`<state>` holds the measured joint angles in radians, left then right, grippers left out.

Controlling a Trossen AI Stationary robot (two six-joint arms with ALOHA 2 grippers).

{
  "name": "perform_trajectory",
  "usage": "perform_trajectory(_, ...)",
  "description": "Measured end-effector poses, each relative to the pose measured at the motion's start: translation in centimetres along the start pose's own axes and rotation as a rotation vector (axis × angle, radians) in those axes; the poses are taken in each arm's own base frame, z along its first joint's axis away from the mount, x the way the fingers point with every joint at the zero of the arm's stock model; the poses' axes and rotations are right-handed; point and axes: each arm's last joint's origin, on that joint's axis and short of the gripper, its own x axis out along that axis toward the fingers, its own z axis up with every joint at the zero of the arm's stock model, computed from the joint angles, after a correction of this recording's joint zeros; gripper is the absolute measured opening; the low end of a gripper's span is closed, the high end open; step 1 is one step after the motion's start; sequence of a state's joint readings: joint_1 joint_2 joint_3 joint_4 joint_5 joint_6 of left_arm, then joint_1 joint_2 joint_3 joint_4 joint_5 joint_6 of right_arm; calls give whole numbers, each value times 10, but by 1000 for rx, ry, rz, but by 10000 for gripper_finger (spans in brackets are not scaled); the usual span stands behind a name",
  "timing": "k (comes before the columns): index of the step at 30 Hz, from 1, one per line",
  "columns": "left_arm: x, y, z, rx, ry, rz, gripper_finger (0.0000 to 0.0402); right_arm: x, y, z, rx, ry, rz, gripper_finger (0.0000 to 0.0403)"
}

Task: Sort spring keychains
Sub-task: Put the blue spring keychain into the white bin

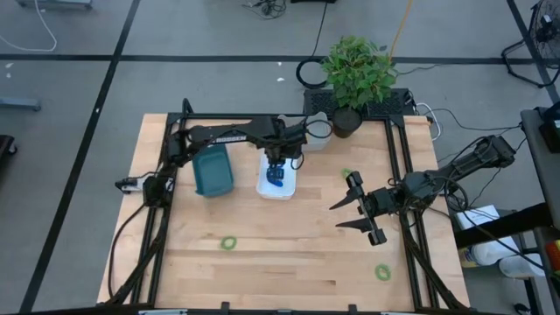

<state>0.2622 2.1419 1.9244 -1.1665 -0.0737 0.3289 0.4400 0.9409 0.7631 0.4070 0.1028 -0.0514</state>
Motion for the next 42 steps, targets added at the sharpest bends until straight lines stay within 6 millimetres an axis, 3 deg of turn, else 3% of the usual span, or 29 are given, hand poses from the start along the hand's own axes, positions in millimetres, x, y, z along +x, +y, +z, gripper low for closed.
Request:
perform_trajectory(11, 58, 5, 9, 13, 43, -54, 5, 0, 0, 0, -21, 0, 0, 180)
perform_trajectory(17, 72, 12, 8, -18, 63, -43, 7, 0, 0, 0, -20, 0, 0, 180)
perform_trajectory(42, 73, 16, 10, -64, 36, -26, 272, 0, 0, -4, -25, 43, 2, 175)
